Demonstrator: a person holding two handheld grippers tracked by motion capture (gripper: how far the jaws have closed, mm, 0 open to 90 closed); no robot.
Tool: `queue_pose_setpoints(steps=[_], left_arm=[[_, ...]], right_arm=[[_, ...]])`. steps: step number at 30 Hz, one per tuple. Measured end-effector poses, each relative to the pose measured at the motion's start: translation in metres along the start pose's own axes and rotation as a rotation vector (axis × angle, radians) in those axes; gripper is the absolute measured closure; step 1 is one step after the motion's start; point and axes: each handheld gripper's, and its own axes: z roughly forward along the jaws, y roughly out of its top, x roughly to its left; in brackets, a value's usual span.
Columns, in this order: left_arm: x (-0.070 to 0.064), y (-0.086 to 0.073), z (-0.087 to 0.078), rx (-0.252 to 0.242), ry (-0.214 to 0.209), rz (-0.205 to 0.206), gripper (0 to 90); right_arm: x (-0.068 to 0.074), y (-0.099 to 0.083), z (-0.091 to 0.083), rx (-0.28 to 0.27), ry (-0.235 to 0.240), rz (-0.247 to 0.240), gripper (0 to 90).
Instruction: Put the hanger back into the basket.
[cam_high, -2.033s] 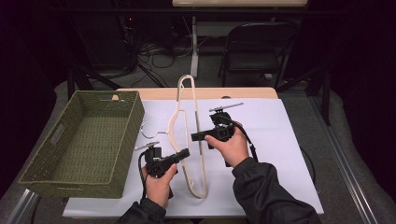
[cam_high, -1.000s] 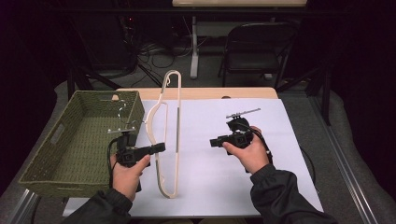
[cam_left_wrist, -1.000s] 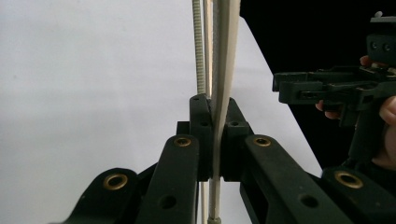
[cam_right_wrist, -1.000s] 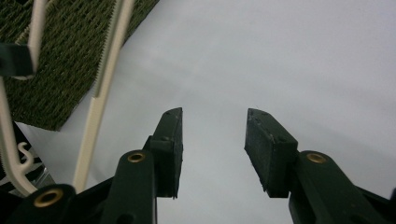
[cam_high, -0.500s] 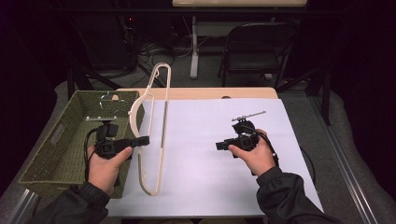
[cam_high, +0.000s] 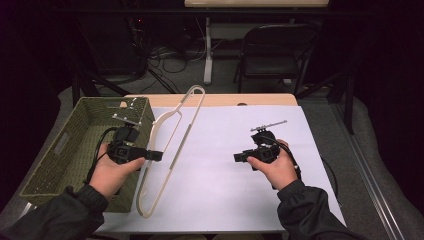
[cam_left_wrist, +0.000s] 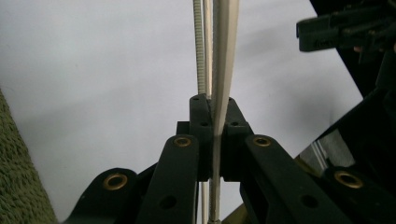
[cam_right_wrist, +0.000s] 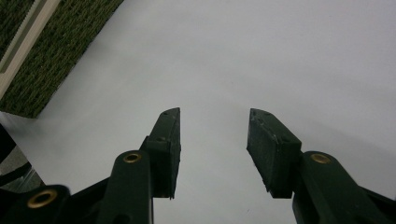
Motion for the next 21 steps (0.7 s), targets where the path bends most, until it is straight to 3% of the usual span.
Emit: queue_pose_setpoints(steps=[4,8,11,12,16,21], left_arm=[[-0.002,0.004,-0.006,0.045,-0.002,0.034,87.0],[0.005,0.012,-0.021,0.087,-0.020,0.052,87.0],[0.021,0.017,-0.038,0.107,-0.020,0.062,87.0],[0.029,0.018,-0.047,0.099,-0.002,0.049,87.0],[0.062,0.019,-0.075,0.100,0.017,0.072,87.0],[0.098,0.014,-0.095,0.109,0.034,0.054,87.0]], right_arm=[[-0.001,-0.001,-0.001,0.006,0.000,0.002,54.8],[-0.003,-0.002,-0.003,0.004,-0.005,0.002,54.8],[-0.005,-0.004,-0.004,0.001,-0.011,0.005,54.7],[-0.006,-0.004,-0.004,-0.003,-0.012,0.003,54.7],[-0.008,-0.005,-0.006,0.001,-0.019,0.007,54.7],[-0.008,-0.006,-0.006,0.000,-0.024,0.012,54.5]])
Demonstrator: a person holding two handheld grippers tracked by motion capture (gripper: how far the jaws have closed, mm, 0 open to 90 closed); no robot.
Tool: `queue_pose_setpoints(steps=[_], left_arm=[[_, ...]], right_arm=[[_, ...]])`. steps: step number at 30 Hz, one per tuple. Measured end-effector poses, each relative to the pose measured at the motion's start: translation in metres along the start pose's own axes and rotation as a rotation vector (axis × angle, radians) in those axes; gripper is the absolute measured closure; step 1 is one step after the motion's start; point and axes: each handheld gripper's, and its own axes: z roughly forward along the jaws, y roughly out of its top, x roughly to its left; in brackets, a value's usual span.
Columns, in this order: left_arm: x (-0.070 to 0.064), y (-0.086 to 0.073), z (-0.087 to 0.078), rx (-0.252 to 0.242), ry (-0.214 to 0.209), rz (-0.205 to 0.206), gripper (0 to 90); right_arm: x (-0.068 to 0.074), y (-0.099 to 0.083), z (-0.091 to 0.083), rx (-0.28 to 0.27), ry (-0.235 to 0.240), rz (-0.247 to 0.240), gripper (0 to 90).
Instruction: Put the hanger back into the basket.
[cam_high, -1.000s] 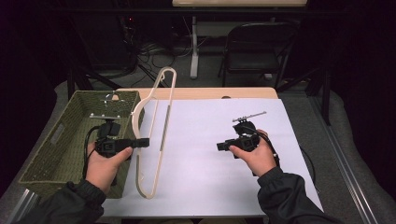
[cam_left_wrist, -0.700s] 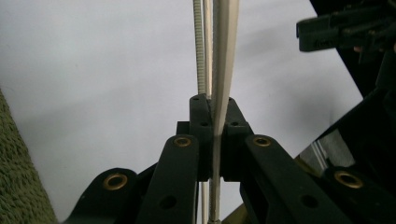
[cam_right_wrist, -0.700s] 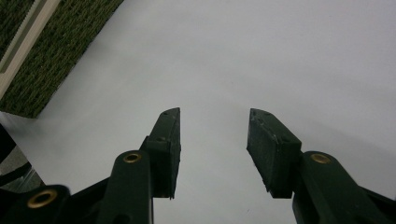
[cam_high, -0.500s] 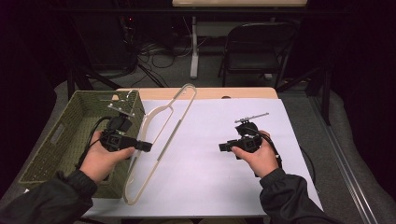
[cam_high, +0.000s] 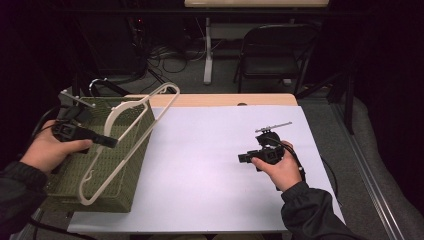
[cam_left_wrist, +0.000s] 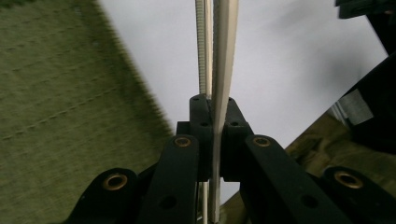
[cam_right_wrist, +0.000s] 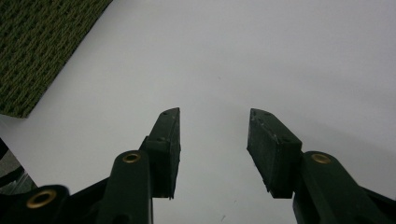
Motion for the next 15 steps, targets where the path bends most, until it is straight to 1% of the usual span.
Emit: queue_pose_setpoints(steps=[1,2,3,4,5,6,8,9,10,11,12,13,15], left_arm=[[0.009,-0.002,-0.004,0.000,0.017,0.004,87.0],[0.014,-0.003,-0.006,0.003,0.022,0.015,87.0],[0.020,-0.003,-0.009,0.013,0.038,0.035,87.0],[0.028,-0.004,-0.012,0.011,0.046,0.031,87.1],[0.034,-0.004,-0.015,0.012,0.049,0.037,87.0],[0.037,-0.004,-0.017,0.008,0.058,0.040,87.0],[0.050,-0.004,-0.022,-0.002,0.090,0.058,87.0],[0.055,-0.004,-0.024,-0.001,0.091,0.058,87.0],[0.061,-0.004,-0.025,-0.007,0.105,0.052,87.0],[0.066,-0.004,-0.026,-0.008,0.117,0.063,87.0],[0.070,-0.005,-0.026,-0.005,0.120,0.066,87.0],[0.074,-0.005,-0.026,-0.002,0.134,0.073,87.0],[0.081,-0.006,-0.024,0.006,0.144,0.076,87.0]], right_arm=[[0.000,0.000,0.000,0.001,0.000,0.000,54.5],[0.000,0.000,0.000,0.001,-0.001,-0.001,54.5],[-0.001,-0.001,0.000,0.001,-0.002,-0.002,54.5],[-0.001,-0.001,0.001,-0.001,-0.002,0.001,54.4],[-0.001,-0.001,0.001,-0.002,-0.004,0.003,54.4],[-0.002,-0.001,0.000,0.003,-0.002,0.005,54.4],[-0.003,-0.001,0.001,0.002,-0.003,0.010,54.4],[-0.004,-0.001,0.001,-0.003,-0.004,0.011,54.4],[-0.004,-0.001,0.001,0.001,-0.005,0.015,54.4],[-0.005,-0.001,0.001,-0.003,-0.007,0.014,54.4],[-0.006,-0.001,0.002,-0.010,-0.006,0.016,54.4],[-0.006,-0.001,0.001,-0.001,-0.011,0.013,54.2],[-0.006,-0.001,0.001,0.000,-0.010,0.013,54.1]])
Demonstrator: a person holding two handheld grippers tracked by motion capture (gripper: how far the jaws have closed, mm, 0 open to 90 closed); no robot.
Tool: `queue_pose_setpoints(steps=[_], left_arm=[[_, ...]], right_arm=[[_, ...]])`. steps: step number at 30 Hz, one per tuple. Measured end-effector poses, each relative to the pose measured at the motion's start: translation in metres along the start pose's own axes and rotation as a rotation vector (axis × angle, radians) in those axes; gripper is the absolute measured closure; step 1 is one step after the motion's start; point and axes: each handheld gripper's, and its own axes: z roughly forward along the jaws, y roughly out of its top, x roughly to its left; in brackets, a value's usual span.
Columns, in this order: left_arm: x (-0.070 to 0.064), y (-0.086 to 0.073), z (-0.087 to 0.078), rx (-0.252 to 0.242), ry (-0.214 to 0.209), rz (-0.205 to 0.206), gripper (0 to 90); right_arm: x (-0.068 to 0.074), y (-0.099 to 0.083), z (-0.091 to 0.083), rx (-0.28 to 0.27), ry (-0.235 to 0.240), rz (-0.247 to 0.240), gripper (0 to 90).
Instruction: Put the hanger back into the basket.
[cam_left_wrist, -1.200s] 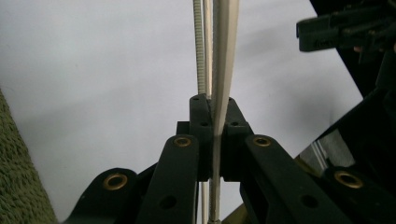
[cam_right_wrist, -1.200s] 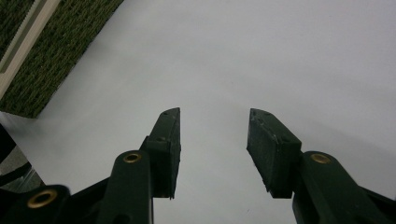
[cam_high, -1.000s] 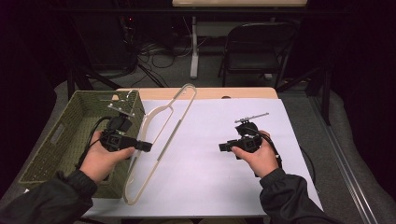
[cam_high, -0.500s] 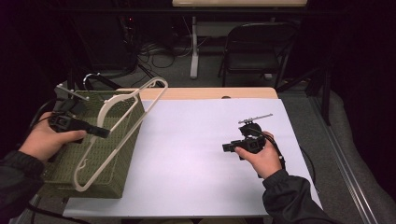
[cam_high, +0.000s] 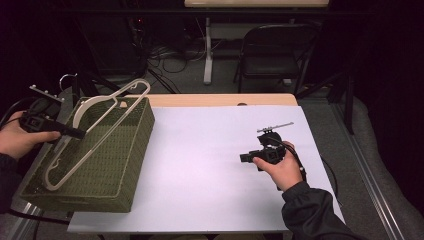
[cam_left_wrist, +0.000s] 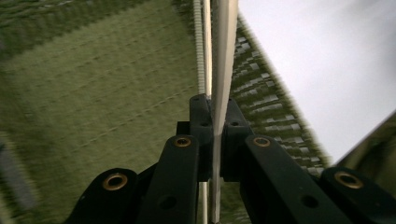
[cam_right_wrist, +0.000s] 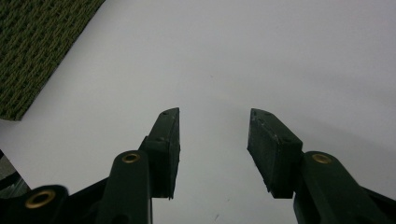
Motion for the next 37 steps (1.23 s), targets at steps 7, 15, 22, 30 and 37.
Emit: queue_pose_setpoints(steps=[7,15,22,30,37], left_arm=[[0.010,-0.004,0.012,0.050,0.053,0.049,87.0],[0.020,-0.023,0.013,0.060,0.062,0.064,87.0],[0.025,-0.044,0.039,0.085,0.105,0.079,86.9],[0.000,-0.045,0.062,0.109,0.115,0.158,60.3],[-0.014,-0.049,0.043,0.023,0.098,0.155,46.2]], right_arm=[[-0.002,0.000,-0.001,-0.009,0.001,0.009,54.0],[-0.003,-0.002,-0.002,-0.023,-0.003,0.017,53.9],[-0.001,-0.001,-0.002,-0.016,-0.003,0.011,53.9],[-0.002,-0.002,-0.003,-0.016,-0.003,0.009,53.6],[-0.003,-0.008,-0.007,-0.029,-0.023,-0.015,50.1]])
